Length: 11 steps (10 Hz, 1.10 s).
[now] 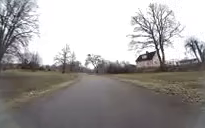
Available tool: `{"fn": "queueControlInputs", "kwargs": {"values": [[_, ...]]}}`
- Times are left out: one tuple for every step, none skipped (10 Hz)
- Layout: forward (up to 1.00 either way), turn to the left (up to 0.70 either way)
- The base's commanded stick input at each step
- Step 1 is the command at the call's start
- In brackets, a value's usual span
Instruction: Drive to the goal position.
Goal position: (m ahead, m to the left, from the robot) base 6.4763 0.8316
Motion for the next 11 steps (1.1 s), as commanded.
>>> {"fn": "queueControlInputs", "kwargs": {"values": [[1.0, 0.0], [1.0, 0.0], [1.0, 0.0], [1.0, 0.0], [1.0, 0.0], [1.0, 0.0], [1.0, 0.0], [1.0, 0.0], [1.0, 0.0], [1.0, 0.0], [1.0, 0.0]]}}
